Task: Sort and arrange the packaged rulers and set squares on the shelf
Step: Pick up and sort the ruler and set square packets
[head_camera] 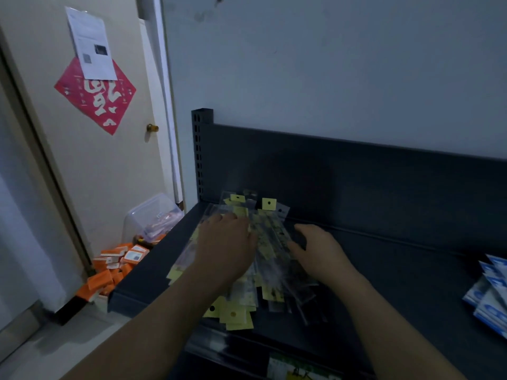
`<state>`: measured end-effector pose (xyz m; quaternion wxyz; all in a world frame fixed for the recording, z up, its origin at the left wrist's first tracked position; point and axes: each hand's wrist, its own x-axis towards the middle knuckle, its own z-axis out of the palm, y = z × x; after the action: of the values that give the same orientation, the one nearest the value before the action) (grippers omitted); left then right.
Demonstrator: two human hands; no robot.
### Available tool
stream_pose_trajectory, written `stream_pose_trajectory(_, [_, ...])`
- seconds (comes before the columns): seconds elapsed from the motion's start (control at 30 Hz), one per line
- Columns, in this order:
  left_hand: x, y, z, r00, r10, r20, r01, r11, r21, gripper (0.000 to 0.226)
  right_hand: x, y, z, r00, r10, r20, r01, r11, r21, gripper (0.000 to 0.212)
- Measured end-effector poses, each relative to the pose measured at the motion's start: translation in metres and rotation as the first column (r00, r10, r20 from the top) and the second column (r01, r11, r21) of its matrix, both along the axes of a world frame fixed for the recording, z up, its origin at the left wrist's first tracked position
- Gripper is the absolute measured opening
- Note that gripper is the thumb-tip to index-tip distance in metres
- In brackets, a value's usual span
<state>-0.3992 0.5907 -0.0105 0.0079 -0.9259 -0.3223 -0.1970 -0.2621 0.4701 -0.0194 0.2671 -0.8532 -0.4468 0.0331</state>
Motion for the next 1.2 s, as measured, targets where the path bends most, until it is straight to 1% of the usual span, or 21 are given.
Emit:
stream_pose_trajectory(0.07, [0.010, -0.011, -0.002, 0.997, -0.073, 0.021, 0.072, 0.997, 0.025, 0.038, 0.000, -0.014, 0.002, 0.999, -0.025, 0.047, 0.024, 1.000, 0.012, 0.041])
stream_pose_trajectory(0.13, [0.022, -0.024, -0.008, 0.986, -0.159, 0.057, 0.159, 0.987, 0.015, 0.037, 0.001, -0.032, 0.001, 0.994, -0.053, 0.097, 0.053, 0.999, 0.005, 0.043])
stream_pose_trajectory(0.27, [0.051, -0.063, -0.017, 0.952, -0.290, 0.098, 0.292, 0.956, -0.007, 0.046, 0.006, -0.081, 0.001, 0.976, -0.120, 0.182, 0.122, 0.992, -0.003, 0.033])
stream_pose_trajectory(0.3, [0.057, -0.075, -0.017, 0.942, -0.318, 0.103, 0.321, 0.947, -0.014, 0.043, 0.010, -0.095, 0.000, 0.972, -0.144, 0.186, 0.146, 0.989, 0.004, 0.033])
stream_pose_trajectory(0.37, [0.071, -0.098, -0.018, 0.921, -0.375, 0.108, 0.380, 0.924, -0.032, 0.036, 0.018, -0.124, 0.000, 0.961, -0.195, 0.195, 0.197, 0.980, 0.008, 0.040])
stream_pose_trajectory(0.43, [0.085, -0.124, -0.016, 0.889, -0.438, 0.133, 0.444, 0.896, -0.016, 0.037, 0.027, -0.155, 0.001, 0.947, -0.245, 0.207, 0.249, 0.968, 0.005, 0.048])
stream_pose_trajectory(0.47, [0.092, -0.139, -0.015, 0.877, -0.462, 0.132, 0.467, 0.884, -0.003, 0.037, 0.032, -0.172, 0.002, 0.939, -0.271, 0.212, 0.277, 0.961, 0.003, 0.049])
stream_pose_trajectory(0.53, [0.107, -0.169, -0.013, 0.853, -0.511, 0.103, 0.514, 0.858, 0.000, 0.034, 0.040, -0.206, 0.004, 0.915, -0.338, 0.221, 0.348, 0.938, -0.005, 0.046])
stream_pose_trajectory(0.63, [0.131, -0.218, -0.010, 0.807, -0.586, 0.076, 0.588, 0.809, 0.002, 0.033, 0.050, -0.262, 0.006, 0.882, -0.415, 0.223, 0.432, 0.902, -0.028, 0.034])
stream_pose_trajectory(0.67, [0.139, -0.234, -0.009, 0.789, -0.609, 0.079, 0.611, 0.792, 0.002, 0.033, 0.052, -0.282, 0.007, 0.872, -0.438, 0.219, 0.456, 0.889, -0.039, 0.035])
stream_pose_trajectory(0.8, [0.171, -0.309, -0.008, 0.735, -0.671, 0.094, 0.676, 0.737, -0.026, 0.033, 0.067, -0.363, 0.011, 0.829, -0.515, 0.216, 0.538, 0.841, -0.059, 0.045])
stream_pose_trajectory(0.87, [0.189, -0.349, -0.006, 0.701, -0.704, 0.111, 0.710, 0.704, -0.015, 0.033, 0.076, -0.404, 0.013, 0.812, -0.538, 0.225, 0.562, 0.825, -0.057, 0.050])
stream_pose_trajectory(1.0, [0.225, -0.422, -0.002, 0.658, -0.741, 0.137, 0.751, 0.660, -0.036, 0.034, 0.097, -0.478, 0.015, 0.780, -0.576, 0.244, 0.607, 0.792, -0.068, 0.044])
stream_pose_trajectory(1.07, [0.243, -0.452, -0.001, 0.641, -0.753, 0.147, 0.765, 0.643, -0.042, 0.033, 0.110, -0.508, 0.013, 0.762, -0.594, 0.257, 0.629, 0.773, -0.080, 0.047])
stream_pose_trajectory(1.13, [0.261, -0.479, -0.001, 0.626, -0.769, 0.130, 0.777, 0.629, -0.023, 0.032, 0.125, -0.534, 0.011, 0.743, -0.624, 0.243, 0.658, 0.747, -0.093, 0.049])
stream_pose_trajectory(1.2, [0.281, -0.501, -0.001, 0.610, -0.785, 0.106, 0.791, 0.612, -0.016, 0.032, 0.140, -0.556, 0.009, 0.727, -0.646, 0.233, 0.677, 0.731, -0.086, 0.046])
